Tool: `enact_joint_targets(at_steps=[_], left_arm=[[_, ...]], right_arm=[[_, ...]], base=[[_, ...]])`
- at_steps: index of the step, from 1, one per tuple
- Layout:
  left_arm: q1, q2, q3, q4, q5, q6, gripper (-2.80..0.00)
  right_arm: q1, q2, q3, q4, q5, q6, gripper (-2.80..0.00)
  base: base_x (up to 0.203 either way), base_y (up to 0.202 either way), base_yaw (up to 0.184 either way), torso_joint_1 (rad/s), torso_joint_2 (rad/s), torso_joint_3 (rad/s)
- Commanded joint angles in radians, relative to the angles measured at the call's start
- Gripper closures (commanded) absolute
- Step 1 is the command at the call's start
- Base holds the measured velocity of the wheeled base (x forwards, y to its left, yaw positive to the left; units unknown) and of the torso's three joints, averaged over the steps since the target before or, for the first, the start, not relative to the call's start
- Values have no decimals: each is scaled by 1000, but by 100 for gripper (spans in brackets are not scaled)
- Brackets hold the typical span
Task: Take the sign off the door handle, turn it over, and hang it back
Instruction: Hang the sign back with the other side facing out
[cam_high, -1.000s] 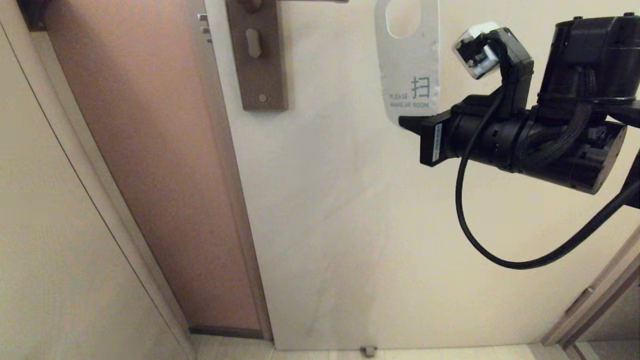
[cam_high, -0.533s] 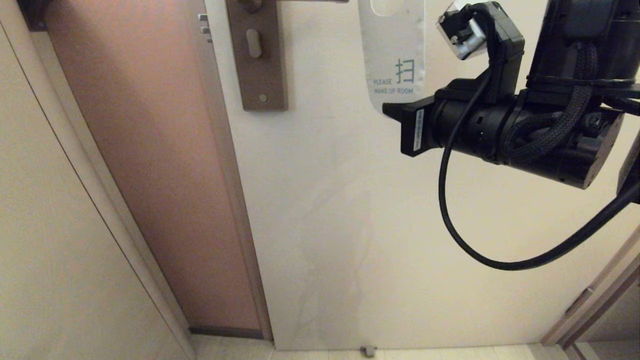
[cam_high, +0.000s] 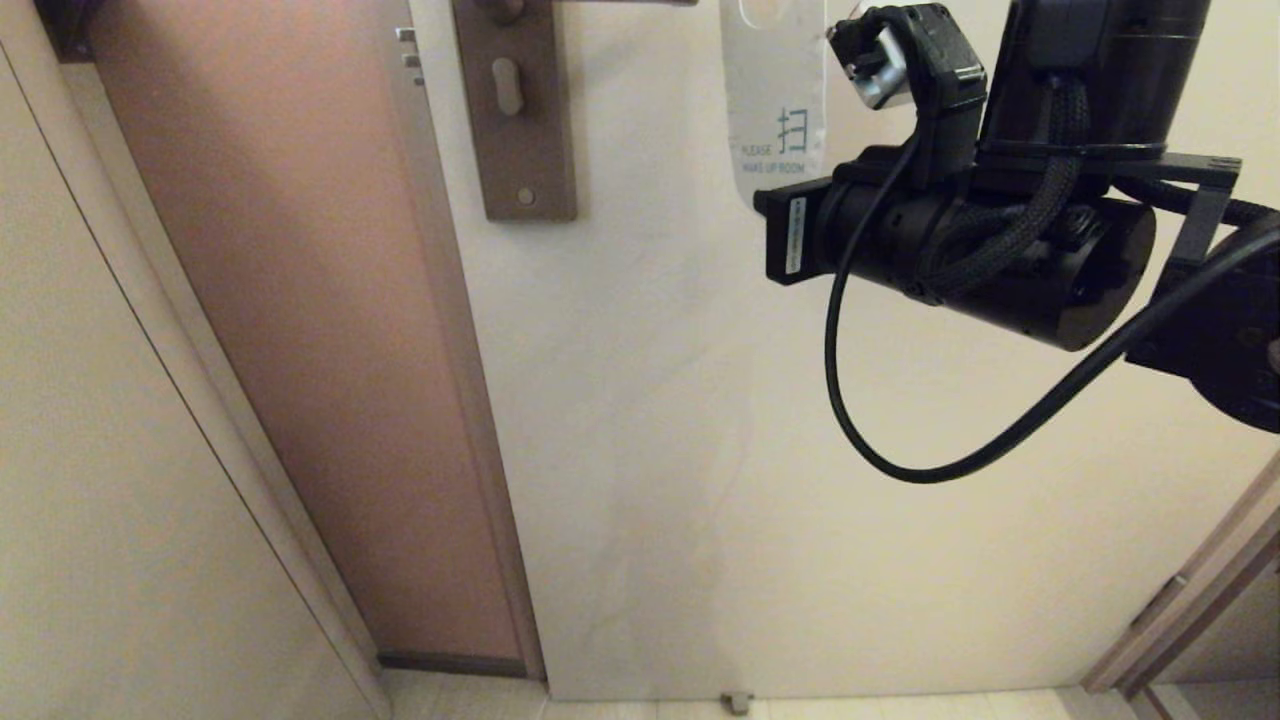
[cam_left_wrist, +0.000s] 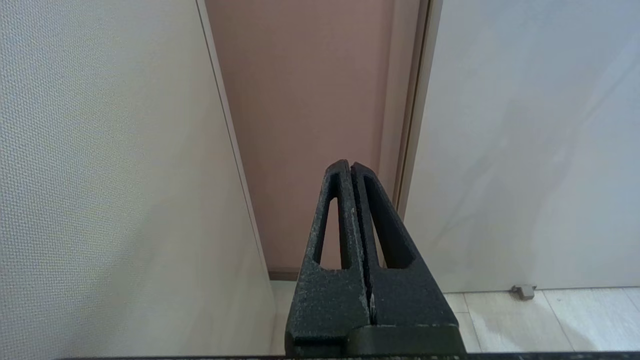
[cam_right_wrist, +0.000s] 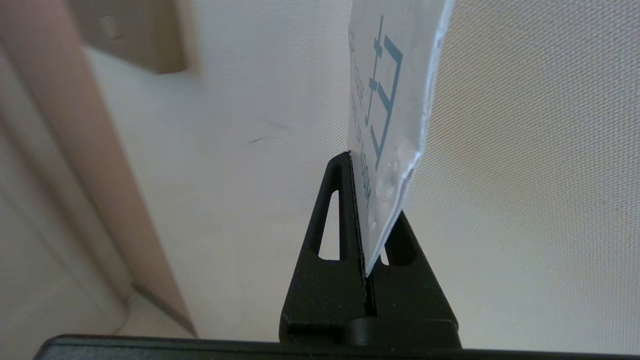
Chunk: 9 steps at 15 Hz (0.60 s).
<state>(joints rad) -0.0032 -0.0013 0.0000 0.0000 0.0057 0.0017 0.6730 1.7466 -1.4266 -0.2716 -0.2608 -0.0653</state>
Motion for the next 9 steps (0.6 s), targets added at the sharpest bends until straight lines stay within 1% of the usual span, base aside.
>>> enact_joint_targets(at_steps=[1,3,5,9], left_arm=[[0,1,0,0,0,0,0],[0,1,0,0,0,0,0],[0,1,0,0,0,0,0],[0,1,0,0,0,0,0]], right_arm=[[1,29,-20,-1,-12,-1,0],[3,43,-36,-1,-35,-1,0],[7,52,-51,-1,-40,-1,0],[35,62,-66,-1,-68,1,0]], base=[[0,0,0,0,0,0],[0,0,0,0,0,0],[0,0,0,0,0,0],[0,0,0,0,0,0]])
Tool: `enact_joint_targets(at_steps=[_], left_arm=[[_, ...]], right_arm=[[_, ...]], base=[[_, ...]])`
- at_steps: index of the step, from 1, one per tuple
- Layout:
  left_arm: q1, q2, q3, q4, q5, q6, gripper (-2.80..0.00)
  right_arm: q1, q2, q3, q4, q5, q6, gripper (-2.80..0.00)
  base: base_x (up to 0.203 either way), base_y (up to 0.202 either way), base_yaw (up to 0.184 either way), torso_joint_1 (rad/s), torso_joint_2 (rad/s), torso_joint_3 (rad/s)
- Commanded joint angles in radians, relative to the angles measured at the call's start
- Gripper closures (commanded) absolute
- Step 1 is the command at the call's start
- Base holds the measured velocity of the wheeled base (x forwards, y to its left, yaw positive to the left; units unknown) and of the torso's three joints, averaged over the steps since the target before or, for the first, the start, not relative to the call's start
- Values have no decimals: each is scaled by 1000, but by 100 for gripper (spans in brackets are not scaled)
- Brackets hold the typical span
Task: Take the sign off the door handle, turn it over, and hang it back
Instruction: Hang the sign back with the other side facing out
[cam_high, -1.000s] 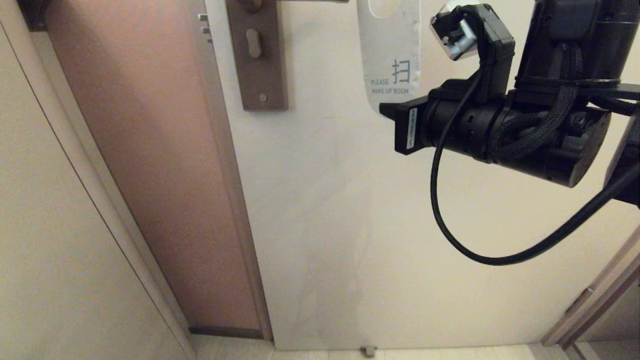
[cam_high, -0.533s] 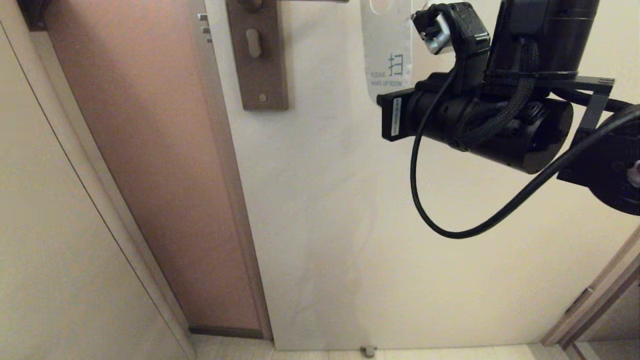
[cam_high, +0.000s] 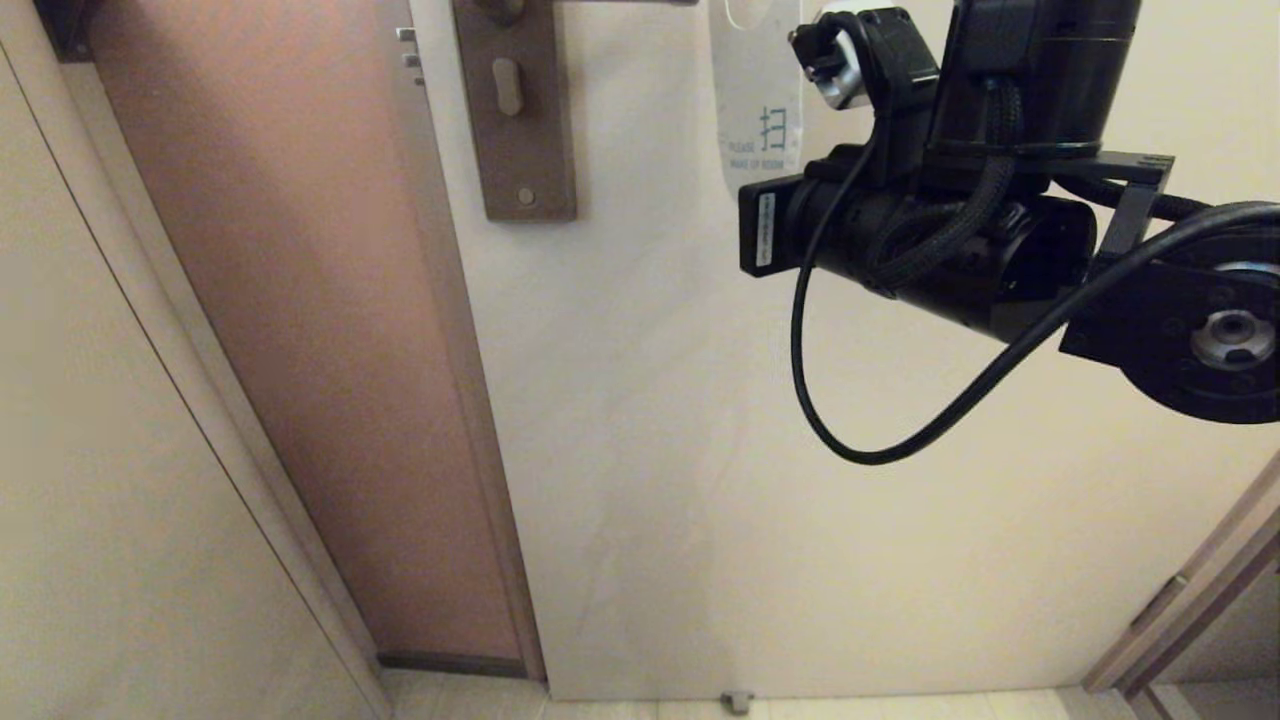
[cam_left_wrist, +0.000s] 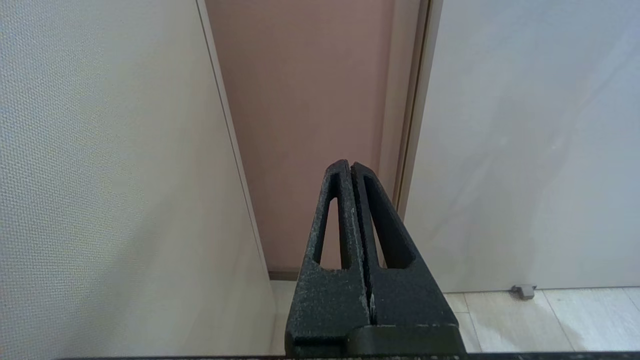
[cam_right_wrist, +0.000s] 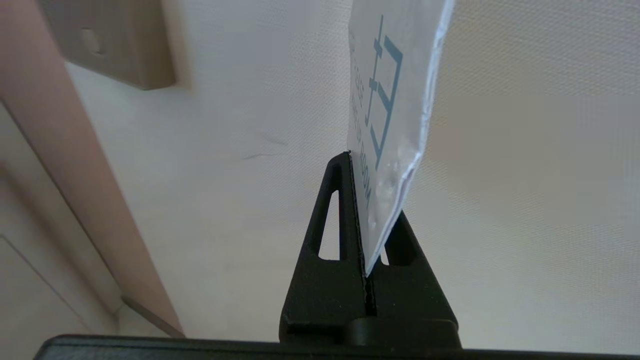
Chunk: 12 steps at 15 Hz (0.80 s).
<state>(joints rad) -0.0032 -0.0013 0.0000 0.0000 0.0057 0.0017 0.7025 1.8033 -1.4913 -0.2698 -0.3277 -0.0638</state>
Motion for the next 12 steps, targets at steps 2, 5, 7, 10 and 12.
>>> enact_joint_targets(at_steps=[2,5,7,10,12], left_arm=[[0,1,0,0,0,0,0],[0,1,0,0,0,0,0],[0,1,0,0,0,0,0],[0,1,0,0,0,0,0],[0,1,0,0,0,0,0]], right_arm=[[31,10,-3,-2,-13,14,0],[61,17,-16,0,-14,21,0],[76,30,-36,0,-16,21,0],[102,45,-49,0,-25,21,0],[109,51,-49,0,-28,18,0]], base=[[0,0,0,0,0,0],[0,0,0,0,0,0],[0,0,0,0,0,0],[0,0,0,0,0,0],[0,0,0,0,0,0]])
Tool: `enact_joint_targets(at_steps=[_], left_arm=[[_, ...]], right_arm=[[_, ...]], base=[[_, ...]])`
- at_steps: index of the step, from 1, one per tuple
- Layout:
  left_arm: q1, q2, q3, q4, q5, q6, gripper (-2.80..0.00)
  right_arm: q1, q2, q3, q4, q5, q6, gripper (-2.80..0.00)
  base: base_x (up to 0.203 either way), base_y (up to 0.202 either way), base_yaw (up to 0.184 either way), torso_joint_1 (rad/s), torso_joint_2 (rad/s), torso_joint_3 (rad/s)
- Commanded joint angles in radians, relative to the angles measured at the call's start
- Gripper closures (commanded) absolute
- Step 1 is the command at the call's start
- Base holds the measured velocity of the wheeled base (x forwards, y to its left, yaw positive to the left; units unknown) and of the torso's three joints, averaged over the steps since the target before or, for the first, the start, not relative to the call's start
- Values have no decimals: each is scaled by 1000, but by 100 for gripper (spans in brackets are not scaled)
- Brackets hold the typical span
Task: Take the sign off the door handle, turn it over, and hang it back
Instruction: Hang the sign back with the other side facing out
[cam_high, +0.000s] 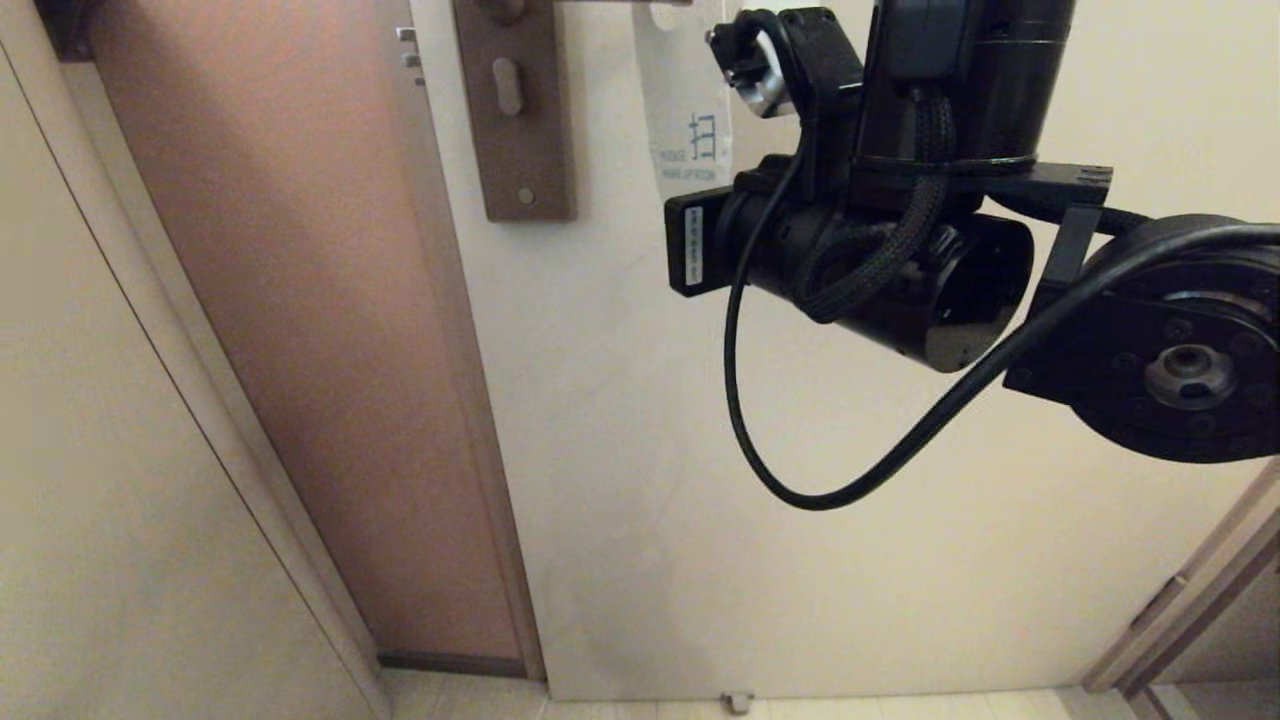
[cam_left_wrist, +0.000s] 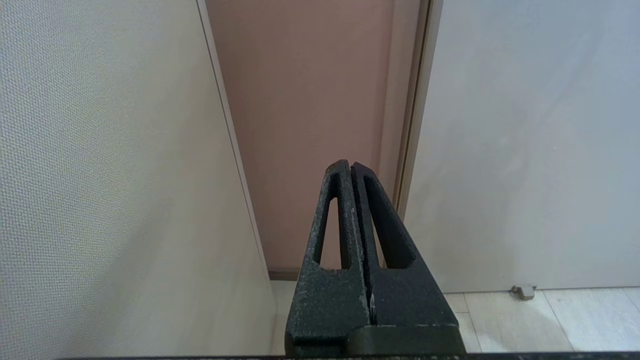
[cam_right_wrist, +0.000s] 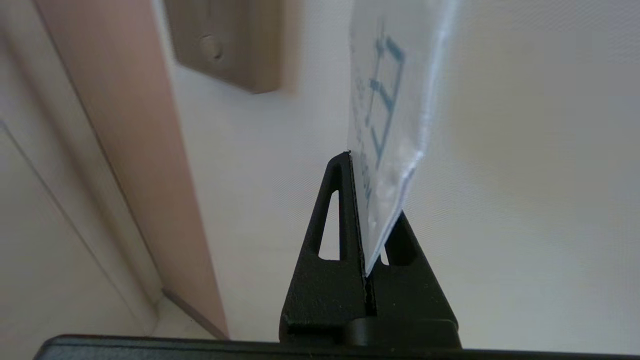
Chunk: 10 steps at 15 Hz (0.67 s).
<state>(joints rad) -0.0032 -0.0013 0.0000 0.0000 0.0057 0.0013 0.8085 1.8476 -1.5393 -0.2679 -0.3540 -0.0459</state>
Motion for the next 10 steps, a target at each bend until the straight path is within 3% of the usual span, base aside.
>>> enact_joint_targets(at_steps=[1,10], left_arm=[[0,1,0,0,0,0,0],[0,1,0,0,0,0,0]], right_arm=[[6,12,-3,-1,-2,-5,0],[45,71,-85,15,0,-45,0]], base=[[0,0,0,0,0,0],[0,0,0,0,0,0]])
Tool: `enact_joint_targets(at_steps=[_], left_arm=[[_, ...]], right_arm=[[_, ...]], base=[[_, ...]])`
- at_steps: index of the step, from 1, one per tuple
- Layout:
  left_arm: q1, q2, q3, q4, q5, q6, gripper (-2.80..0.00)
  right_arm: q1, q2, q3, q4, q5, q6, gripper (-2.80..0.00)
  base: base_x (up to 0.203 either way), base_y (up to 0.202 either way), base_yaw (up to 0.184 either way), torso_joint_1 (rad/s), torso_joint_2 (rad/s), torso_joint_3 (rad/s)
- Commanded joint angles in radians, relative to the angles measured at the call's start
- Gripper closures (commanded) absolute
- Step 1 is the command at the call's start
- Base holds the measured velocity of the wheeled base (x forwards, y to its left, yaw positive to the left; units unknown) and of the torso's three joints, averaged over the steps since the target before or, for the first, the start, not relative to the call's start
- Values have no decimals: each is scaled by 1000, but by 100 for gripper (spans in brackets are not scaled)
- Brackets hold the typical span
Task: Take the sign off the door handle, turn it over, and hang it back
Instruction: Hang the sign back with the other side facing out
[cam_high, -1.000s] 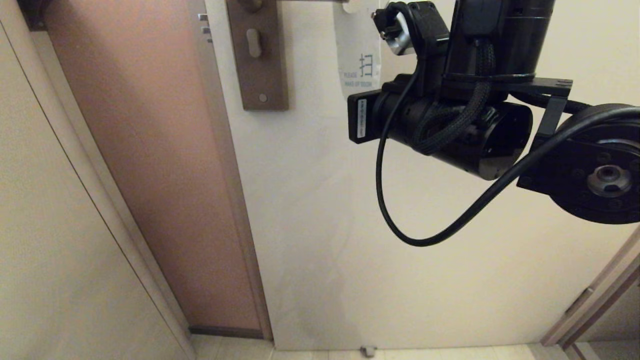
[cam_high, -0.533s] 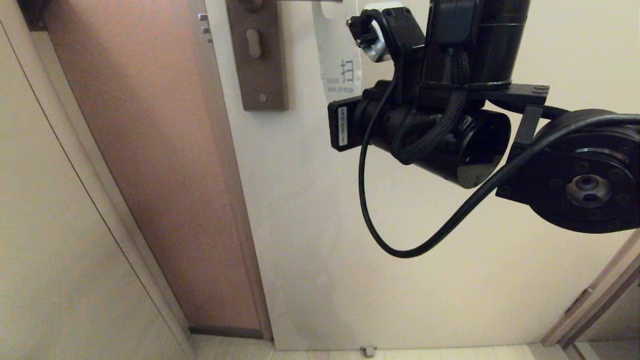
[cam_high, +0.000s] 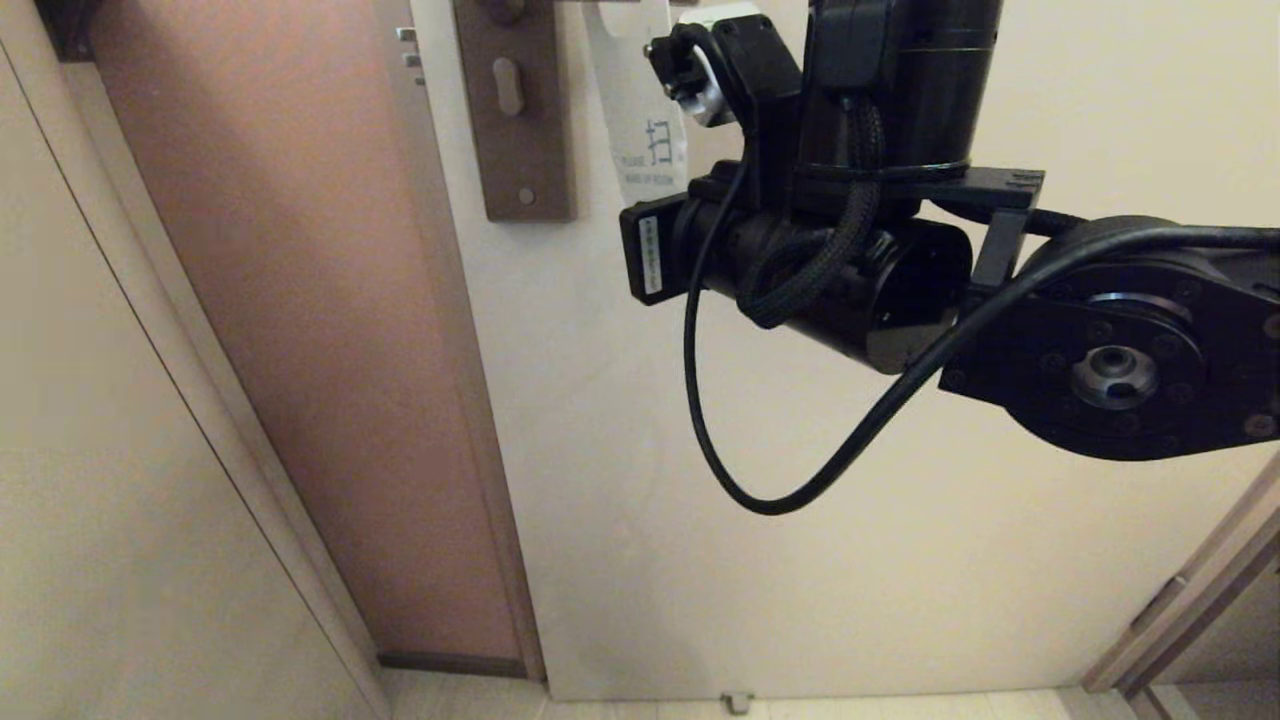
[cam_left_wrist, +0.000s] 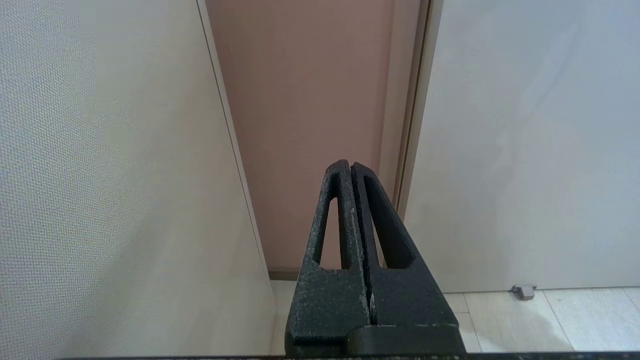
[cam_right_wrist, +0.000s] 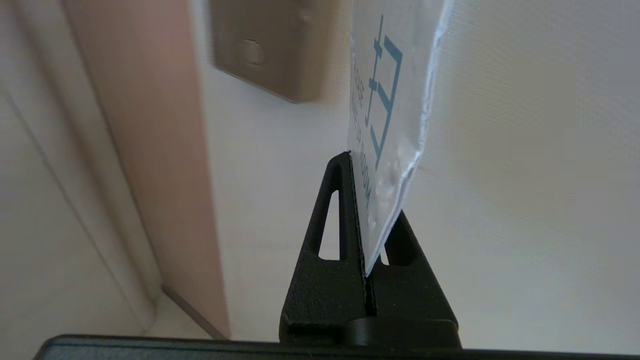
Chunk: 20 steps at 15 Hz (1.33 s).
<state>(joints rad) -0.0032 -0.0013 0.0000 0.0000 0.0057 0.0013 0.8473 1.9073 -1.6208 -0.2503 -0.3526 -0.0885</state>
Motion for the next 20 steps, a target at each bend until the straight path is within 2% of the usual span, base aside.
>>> enact_joint_targets(at_steps=[1,7,15,16,20], left_arm=[[0,1,0,0,0,0,0],[0,1,0,0,0,0,0],[0,1,0,0,0,0,0],[0,1,0,0,0,0,0],[0,1,0,0,0,0,0]], right_arm=[[15,22,-23,-3,-2,-2,0],[64,79,-66,-10,-2,-5,0],[68,110,-82,-12,0,-17,0],[68,110,-82,-11,0,-17,-280],[68,108,-82,-10,1,-19,-280]], base=[[0,0,0,0,0,0],[0,0,0,0,0,0],[0,0,0,0,0,0],[0,0,0,0,0,0],[0,0,0,0,0,0]])
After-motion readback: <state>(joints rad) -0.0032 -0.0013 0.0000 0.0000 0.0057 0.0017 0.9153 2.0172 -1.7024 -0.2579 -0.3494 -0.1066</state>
